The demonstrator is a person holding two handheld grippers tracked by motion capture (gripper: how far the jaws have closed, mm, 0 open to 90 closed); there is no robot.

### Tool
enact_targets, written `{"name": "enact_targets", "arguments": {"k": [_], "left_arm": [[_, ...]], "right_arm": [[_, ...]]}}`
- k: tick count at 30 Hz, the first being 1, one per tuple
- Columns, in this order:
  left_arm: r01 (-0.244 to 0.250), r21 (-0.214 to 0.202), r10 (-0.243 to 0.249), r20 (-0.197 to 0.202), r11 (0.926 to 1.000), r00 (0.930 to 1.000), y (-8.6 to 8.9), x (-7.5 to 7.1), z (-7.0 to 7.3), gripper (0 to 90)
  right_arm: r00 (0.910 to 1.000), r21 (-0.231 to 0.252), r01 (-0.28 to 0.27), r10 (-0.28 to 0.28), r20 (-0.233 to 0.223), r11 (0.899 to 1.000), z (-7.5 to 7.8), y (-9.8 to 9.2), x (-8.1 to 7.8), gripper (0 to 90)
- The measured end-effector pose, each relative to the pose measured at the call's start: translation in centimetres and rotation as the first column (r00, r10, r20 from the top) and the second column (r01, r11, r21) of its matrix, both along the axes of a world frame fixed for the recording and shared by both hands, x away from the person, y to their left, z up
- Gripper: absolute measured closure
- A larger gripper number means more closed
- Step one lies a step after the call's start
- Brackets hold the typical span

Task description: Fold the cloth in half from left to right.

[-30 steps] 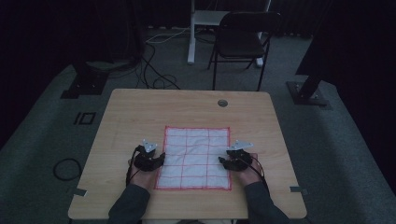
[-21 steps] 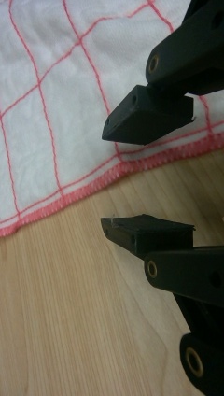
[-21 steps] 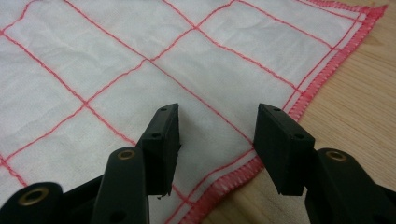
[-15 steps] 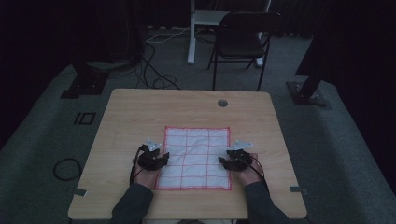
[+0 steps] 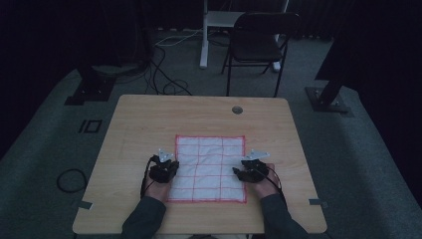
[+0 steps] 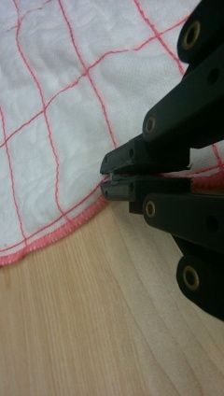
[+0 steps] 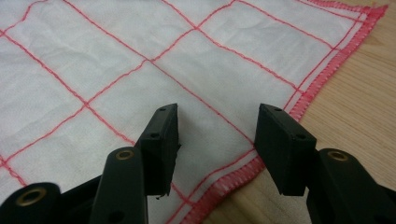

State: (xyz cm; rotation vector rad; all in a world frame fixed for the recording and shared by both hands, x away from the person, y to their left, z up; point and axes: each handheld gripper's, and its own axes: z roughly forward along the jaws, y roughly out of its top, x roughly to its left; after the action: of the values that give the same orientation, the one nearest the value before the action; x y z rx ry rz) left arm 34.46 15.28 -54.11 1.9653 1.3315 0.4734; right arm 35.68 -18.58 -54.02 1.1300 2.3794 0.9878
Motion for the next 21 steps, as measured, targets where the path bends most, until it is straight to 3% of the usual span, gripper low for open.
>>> {"name": "enact_targets", "arguments": {"k": [15,20,21], "left_arm": [[-0.081,-0.032,0.080,-0.029,0.9962,0.9963,3.8,-0.6,0.1,87.1],[-0.094,-0.065,0.090,-0.053,0.9935,0.9945,4.3,-0.6,0.2,87.3],[-0.084,-0.092,0.079,-0.059,0.9922,0.9952,4.3,-0.6,0.1,87.4]], "right_arm": [[0.9983,-0.002,-0.058,0.058,0.000,0.998,0.1,1.2,-0.5,46.5],[0.9985,0.002,-0.054,0.054,0.002,0.999,0.1,1.1,-0.5,46.3],[0.9986,0.001,-0.052,0.052,0.004,0.999,0.2,1.1,-0.5,46.3]]}}
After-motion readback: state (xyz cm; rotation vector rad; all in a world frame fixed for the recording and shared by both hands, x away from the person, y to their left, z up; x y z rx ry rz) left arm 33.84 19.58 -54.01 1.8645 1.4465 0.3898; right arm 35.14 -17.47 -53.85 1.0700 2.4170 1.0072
